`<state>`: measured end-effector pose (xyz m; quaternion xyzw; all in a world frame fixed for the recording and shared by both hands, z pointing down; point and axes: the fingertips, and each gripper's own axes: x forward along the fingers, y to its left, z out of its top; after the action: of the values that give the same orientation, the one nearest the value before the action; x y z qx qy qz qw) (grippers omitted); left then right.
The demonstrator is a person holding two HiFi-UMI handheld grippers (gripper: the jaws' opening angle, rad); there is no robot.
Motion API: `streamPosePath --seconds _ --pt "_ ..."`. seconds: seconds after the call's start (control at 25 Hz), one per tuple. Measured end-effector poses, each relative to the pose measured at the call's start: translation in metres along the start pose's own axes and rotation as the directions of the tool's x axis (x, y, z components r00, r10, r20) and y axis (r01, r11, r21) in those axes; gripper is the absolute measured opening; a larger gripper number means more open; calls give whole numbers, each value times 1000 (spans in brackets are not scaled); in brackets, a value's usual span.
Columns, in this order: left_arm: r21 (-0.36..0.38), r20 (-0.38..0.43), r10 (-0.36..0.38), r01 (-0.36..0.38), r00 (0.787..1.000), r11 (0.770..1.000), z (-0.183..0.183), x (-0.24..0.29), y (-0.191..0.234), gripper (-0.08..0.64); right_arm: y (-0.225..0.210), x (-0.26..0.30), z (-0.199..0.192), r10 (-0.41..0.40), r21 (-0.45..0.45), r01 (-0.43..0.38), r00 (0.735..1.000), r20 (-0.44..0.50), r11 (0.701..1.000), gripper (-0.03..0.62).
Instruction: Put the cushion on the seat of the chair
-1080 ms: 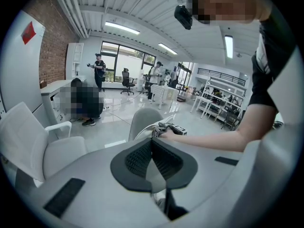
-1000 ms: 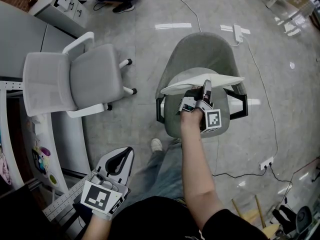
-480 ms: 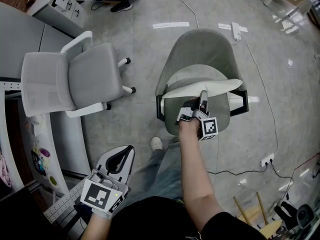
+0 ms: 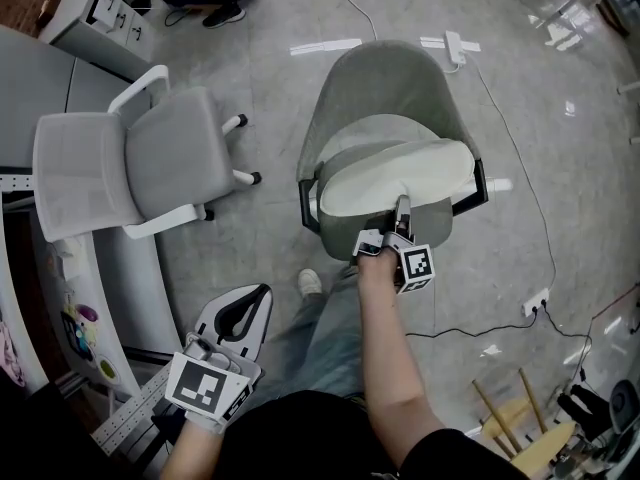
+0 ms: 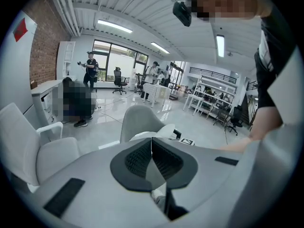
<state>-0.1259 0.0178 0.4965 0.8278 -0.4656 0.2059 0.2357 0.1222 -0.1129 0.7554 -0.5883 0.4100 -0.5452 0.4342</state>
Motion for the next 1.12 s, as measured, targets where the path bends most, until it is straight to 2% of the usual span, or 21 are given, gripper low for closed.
streamPosePath --seconds 0.36,0.52,0.64,0.72,0.8,0.96,1.12 --pt "15 -30 -31 31 999 999 -10 7 -11 12 -57 -31 39 -111 -25 112 993 42 993 57" --pt "18 -42 -43 43 998 999 -14 11 -16 12 -77 -37 46 -140 -10 141 989 51 990 54" --pt "17 -51 -49 50 997 999 -17 14 -17 12 -94 -45 43 -166 73 162 984 63 984 51" --pt "14 -58 -54 55 997 998 -19 16 -18 12 -117 -55 40 -212 152 199 974 74 968 52" --pt "15 -63 -56 57 996 998 -20 16 -18 12 -140 -64 36 -256 175 244 965 49 954 54" --pt "13 -67 -50 51 997 999 -22 16 -15 12 -173 -75 36 -312 129 311 950 -16 941 57" --pt "4 -80 -42 42 996 999 -29 17 -10 12 -184 -73 43 -324 69 327 945 -43 943 57"
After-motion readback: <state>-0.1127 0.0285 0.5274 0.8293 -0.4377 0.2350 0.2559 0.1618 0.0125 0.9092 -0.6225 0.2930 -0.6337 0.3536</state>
